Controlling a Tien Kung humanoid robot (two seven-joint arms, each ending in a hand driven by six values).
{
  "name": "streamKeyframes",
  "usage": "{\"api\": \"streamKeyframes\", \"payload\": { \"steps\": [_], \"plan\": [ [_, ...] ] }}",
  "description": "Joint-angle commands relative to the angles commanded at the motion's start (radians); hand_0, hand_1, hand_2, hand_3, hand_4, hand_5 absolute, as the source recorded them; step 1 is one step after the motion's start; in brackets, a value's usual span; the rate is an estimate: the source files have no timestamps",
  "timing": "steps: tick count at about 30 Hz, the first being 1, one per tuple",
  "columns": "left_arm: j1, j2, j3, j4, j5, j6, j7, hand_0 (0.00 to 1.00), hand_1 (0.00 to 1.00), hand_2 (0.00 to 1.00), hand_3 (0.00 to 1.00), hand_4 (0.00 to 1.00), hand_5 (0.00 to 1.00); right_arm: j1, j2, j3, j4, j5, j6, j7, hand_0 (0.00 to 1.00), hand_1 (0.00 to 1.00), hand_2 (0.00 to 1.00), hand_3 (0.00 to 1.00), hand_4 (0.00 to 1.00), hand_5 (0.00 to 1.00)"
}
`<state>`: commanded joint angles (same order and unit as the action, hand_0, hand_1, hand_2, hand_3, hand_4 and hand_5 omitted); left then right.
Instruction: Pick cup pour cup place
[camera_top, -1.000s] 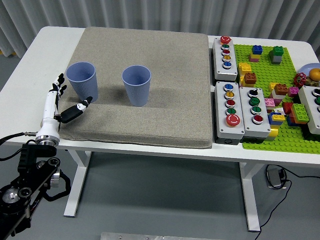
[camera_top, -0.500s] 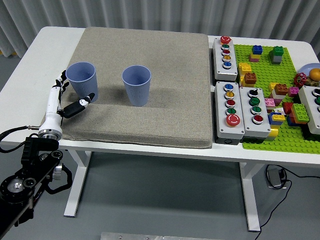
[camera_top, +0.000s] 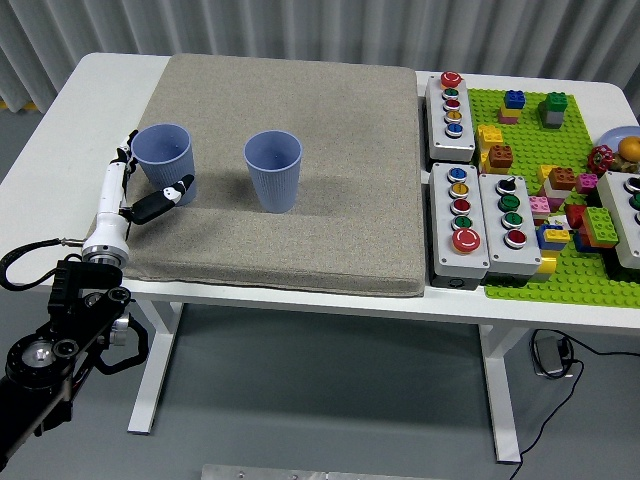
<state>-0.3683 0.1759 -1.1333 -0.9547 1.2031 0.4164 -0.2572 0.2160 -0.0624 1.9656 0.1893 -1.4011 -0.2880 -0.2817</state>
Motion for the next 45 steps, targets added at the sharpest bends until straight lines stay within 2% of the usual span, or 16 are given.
{"api": "streamKeyframes", "payload": {
  "steps": [22, 23, 28, 29, 32, 34, 35, 40, 41, 45],
  "plan": [
    [-0.042, -0.014, 0.026, 0.046, -0.021, 0.009, -0.005, 0.917, 0.914, 0.998, 0.998, 0.909, 0.258, 0.006, -0.001, 0.003, -0.001, -0.002, 0.001, 0.001, 0.675, 0.599, 0.562, 0.573, 0.002, 0.056],
    [-0.043, -0.014, 0.029, 0.048, -0.024, 0.012, -0.005, 0.852, 0.86, 0.967, 0.998, 0.906, 0.257, 0.006, -0.001, 0.004, 0.0, -0.002, 0.001, 0.001, 0.675, 0.599, 0.563, 0.573, 0.002, 0.055],
    [-0.047, -0.017, 0.036, 0.056, -0.04, 0.035, -0.008, 0.852, 0.86, 0.967, 0.998, 0.906, 0.257, 0.006, -0.001, 0.005, 0.0, -0.003, 0.001, 0.0, 0.675, 0.599, 0.563, 0.573, 0.002, 0.055],
    [-0.048, -0.017, 0.038, 0.058, -0.045, 0.043, -0.009, 0.795, 0.787, 0.877, 0.956, 0.9, 0.257, 0.005, -0.001, 0.006, -0.001, -0.005, 0.002, 0.001, 0.675, 0.599, 0.563, 0.573, 0.002, 0.055],
    [-0.05, -0.019, 0.041, 0.062, -0.054, 0.059, -0.011, 0.795, 0.787, 0.877, 0.956, 0.9, 0.257, 0.006, -0.002, 0.006, -0.001, -0.005, 0.002, 0.0, 0.675, 0.599, 0.563, 0.573, 0.002, 0.055],
    [-0.051, -0.019, 0.04, 0.065, -0.053, 0.057, -0.012, 0.795, 0.787, 0.877, 0.956, 0.9, 0.257, 0.007, -0.002, 0.006, -0.001, -0.004, 0.002, 0.0, 0.675, 0.599, 0.563, 0.573, 0.002, 0.055],
    [-0.052, -0.019, 0.041, 0.067, -0.052, 0.057, -0.012, 0.751, 0.742, 0.816, 0.949, 0.894, 0.256, 0.007, -0.002, 0.006, -0.001, -0.005, 0.002, 0.0, 0.675, 0.599, 0.562, 0.573, 0.002, 0.055],
    [-0.054, -0.018, 0.047, 0.071, -0.055, 0.057, -0.013, 0.751, 0.742, 0.816, 0.949, 0.894, 0.256, 0.008, -0.002, 0.005, 0.0, -0.003, 0.001, 0.0, 0.675, 0.599, 0.562, 0.573, 0.002, 0.055],
    [-0.054, -0.019, 0.048, 0.072, -0.057, 0.059, -0.013, 0.723, 0.709, 0.764, 0.868, 0.892, 0.258, 0.008, -0.002, 0.005, 0.0, -0.004, 0.001, 0.0, 0.675, 0.599, 0.563, 0.574, 0.002, 0.055],
    [-0.054, -0.02, 0.053, 0.073, -0.063, 0.066, -0.018, 0.723, 0.709, 0.764, 0.868, 0.892, 0.258, 0.007, -0.002, 0.005, 0.0, -0.005, 0.002, -0.001, 0.675, 0.599, 0.563, 0.574, 0.002, 0.055]
  ]
}}
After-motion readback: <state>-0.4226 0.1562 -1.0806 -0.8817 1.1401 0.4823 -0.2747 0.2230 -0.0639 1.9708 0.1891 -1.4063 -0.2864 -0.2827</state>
